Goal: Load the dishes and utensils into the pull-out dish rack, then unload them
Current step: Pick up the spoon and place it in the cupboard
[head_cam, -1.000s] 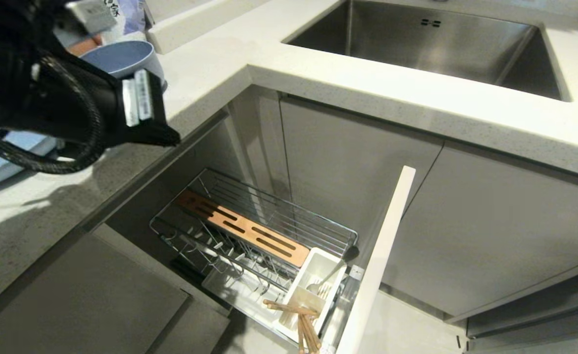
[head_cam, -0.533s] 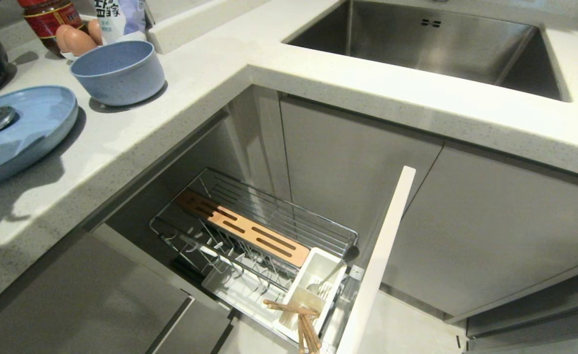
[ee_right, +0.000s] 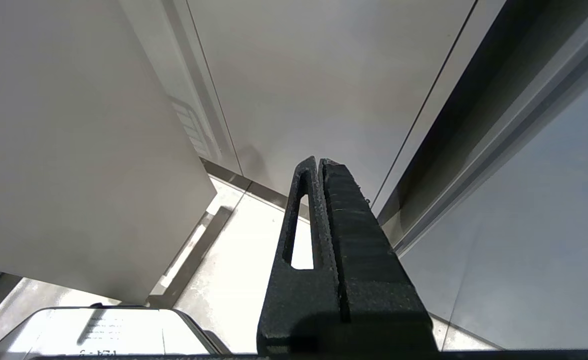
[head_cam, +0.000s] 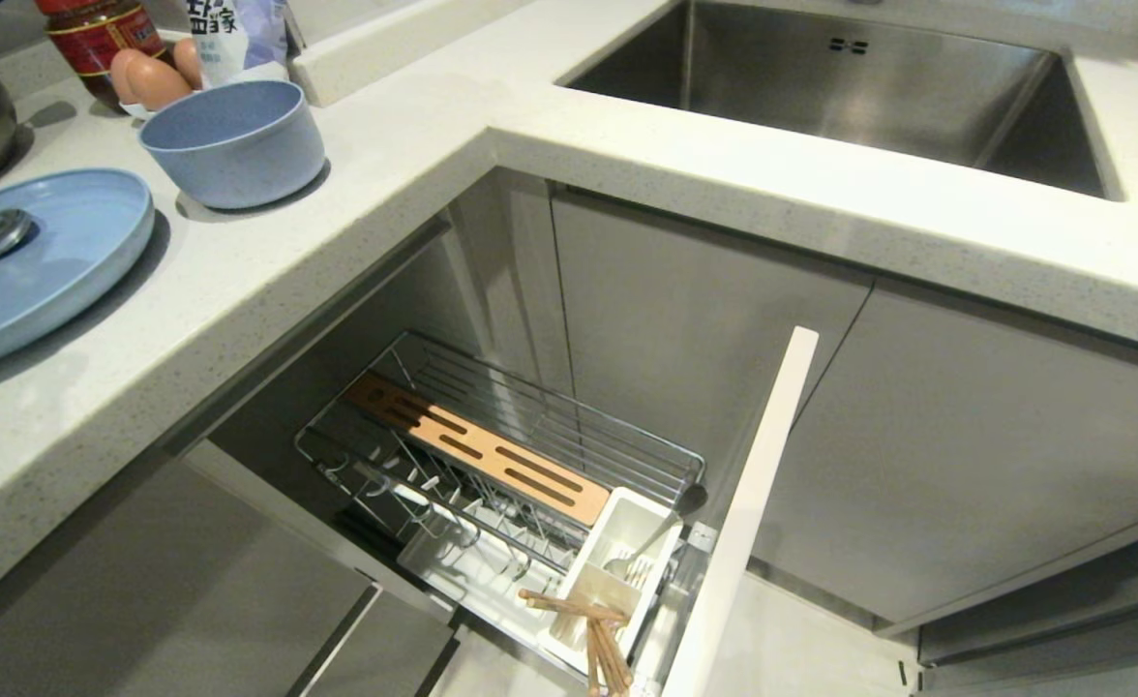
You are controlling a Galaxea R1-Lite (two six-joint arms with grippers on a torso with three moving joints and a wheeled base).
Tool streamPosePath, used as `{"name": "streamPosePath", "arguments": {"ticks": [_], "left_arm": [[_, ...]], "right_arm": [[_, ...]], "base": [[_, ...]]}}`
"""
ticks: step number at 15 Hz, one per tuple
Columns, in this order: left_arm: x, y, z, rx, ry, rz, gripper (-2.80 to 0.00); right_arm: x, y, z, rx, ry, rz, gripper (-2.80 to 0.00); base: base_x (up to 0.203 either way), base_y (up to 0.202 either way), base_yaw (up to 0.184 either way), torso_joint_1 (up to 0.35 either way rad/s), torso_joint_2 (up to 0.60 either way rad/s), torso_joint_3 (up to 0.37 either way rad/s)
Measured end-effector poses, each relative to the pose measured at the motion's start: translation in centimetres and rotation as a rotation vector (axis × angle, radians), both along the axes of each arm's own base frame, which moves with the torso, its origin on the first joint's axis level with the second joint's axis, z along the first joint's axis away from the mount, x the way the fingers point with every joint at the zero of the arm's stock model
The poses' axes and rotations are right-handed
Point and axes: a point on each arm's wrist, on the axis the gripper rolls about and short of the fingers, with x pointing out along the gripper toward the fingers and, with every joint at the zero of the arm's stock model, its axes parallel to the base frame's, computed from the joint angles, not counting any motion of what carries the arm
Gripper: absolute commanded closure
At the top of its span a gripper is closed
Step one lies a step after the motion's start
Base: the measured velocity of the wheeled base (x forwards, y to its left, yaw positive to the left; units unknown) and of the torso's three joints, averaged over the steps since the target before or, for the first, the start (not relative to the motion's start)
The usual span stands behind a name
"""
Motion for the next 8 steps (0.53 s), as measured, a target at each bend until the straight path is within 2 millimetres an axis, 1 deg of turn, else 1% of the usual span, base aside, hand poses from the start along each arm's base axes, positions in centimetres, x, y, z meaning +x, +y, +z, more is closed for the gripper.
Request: {"name": "streamPosePath", "arguments": {"ticks": [2,5,6,7,8], "left_arm": [[-0.2,0.9,-0.5,0.036,0.055,-0.02,0.0],[0.7,2.0,-1.7,0.083,0.147,-0.144,0.0],[1.0,2.3,-1.9,0.082,0.162,-0.151,0.0],[1.4,2.6,-2.1,0.073,0.173,-0.16,-2.8],[1.8,2.9,-2.3,0.066,0.178,-0.17,-2.8]], "right_arm": [[0.0,0.0,0.0,0.0,0.0,0.0,0.0],[0.0,0.0,0.0,0.0,0.0,0.0,0.0],[0.0,0.0,0.0,0.0,0.0,0.0,0.0],[0.0,0.0,0.0,0.0,0.0,0.0,0.0],[0.0,0.0,0.0,0.0,0.0,0.0,0.0]], "base": [[0.0,0.0,0.0,0.0,0.0,0.0],[0.0,0.0,0.0,0.0,0.0,0.0],[0.0,0.0,0.0,0.0,0.0,0.0],[0.0,0.0,0.0,0.0,0.0,0.0],[0.0,0.0,0.0,0.0,0.0,0.0]]}}
